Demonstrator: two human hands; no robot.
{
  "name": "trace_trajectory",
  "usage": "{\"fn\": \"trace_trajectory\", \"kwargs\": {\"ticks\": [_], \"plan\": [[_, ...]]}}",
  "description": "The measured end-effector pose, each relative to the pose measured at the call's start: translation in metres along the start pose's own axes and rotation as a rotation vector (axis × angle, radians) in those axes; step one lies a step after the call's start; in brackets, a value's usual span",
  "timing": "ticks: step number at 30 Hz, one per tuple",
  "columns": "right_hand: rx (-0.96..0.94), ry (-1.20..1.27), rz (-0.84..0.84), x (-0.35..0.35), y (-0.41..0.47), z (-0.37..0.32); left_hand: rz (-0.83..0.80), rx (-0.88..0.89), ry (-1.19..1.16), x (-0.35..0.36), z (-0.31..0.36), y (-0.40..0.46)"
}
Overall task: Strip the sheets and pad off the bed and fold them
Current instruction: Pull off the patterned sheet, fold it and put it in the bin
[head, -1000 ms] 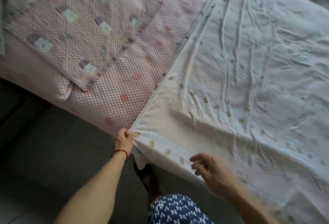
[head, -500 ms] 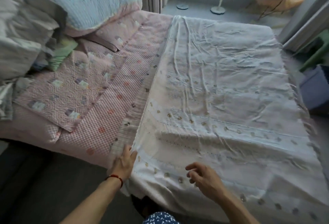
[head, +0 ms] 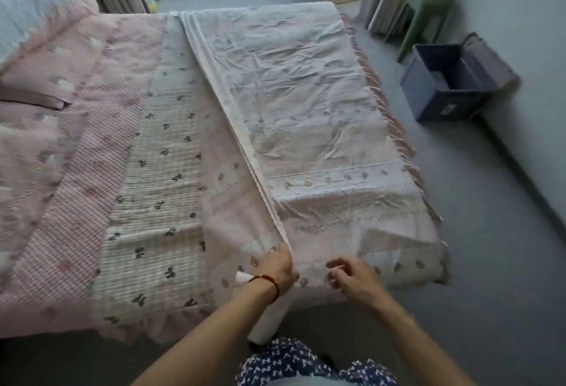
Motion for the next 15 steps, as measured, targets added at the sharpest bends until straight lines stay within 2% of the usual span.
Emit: {"fn": "trace_trajectory", "kwargs": {"ticks": [5, 8, 11, 15], "plan": [[0.099, 0.088, 0.195, -0.07, -0.009, 0.064, -0.17, -0.084, -0.085, 0.029, 0.067, 0.021], [0.128, 0.085, 0.21, -0.104, -0.002, 0.099, -0.135, -0.171, -0.063, 0.038, 0.095, 0.026], [0.086, 0.081, 0.148, -0.139, 0.017, 0.125, -0.076, -0.271, -0.064, 0.053, 0.119, 0.036], [0.033, 0.073, 0.064, -0.197, 0.029, 0.148, 0.025, -0.442, 0.051, 0.069, 0.156, 0.025]]}}
Point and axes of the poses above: each hand's wrist, its own y-axis towards the middle knuckle, its own x-axis out of the palm, z = x × y, the point moved 5 cm from there along y, towards the middle knuckle, and after that the axes turned 7 degrees about y, right-handed, at the moved point
